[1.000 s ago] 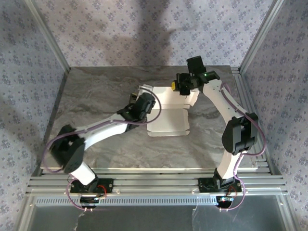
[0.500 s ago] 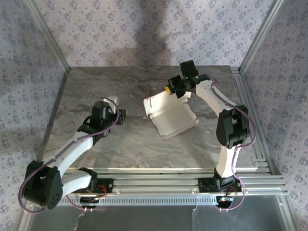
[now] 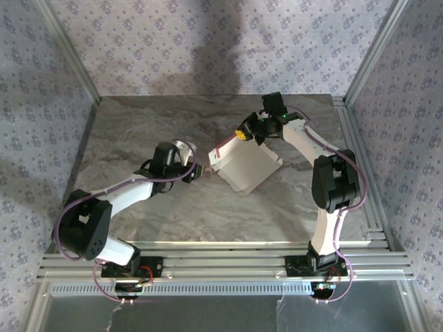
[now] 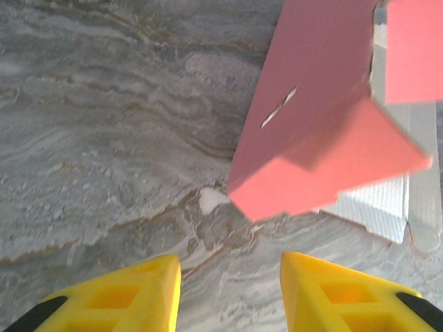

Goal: Fold the paper box

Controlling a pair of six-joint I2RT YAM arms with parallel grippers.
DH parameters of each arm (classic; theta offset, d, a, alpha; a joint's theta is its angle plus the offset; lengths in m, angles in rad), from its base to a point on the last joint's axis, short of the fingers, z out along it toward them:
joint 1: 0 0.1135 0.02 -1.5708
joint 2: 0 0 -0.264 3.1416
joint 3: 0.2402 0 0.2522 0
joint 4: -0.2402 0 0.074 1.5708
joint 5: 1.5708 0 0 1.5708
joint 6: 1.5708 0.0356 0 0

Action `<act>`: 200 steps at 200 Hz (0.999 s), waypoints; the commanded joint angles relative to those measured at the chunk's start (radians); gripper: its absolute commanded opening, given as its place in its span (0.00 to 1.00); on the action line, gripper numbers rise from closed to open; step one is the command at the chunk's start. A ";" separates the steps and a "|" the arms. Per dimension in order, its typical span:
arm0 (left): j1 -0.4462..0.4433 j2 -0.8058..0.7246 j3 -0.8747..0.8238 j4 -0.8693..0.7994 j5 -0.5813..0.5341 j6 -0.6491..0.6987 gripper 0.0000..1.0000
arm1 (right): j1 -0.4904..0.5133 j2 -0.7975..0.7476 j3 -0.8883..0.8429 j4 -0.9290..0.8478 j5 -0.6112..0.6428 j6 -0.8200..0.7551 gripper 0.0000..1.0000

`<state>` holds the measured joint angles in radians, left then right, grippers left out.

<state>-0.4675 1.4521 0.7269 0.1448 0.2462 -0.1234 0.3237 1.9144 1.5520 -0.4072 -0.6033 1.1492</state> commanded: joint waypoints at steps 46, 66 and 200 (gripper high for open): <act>-0.030 0.094 0.079 0.107 -0.024 0.030 0.45 | -0.017 0.074 0.000 0.056 -0.071 -0.059 0.00; -0.030 0.106 0.079 0.118 -0.024 0.032 0.45 | -0.017 0.097 0.001 0.073 -0.082 -0.062 0.00; -0.049 0.158 0.096 0.216 0.071 0.051 0.44 | -0.037 0.133 0.002 0.080 -0.112 -0.072 0.00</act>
<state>-0.4984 1.6115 0.7845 0.2951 0.2665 -0.0937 0.2985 2.0125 1.5517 -0.2546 -0.7353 1.1015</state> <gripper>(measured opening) 0.444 0.052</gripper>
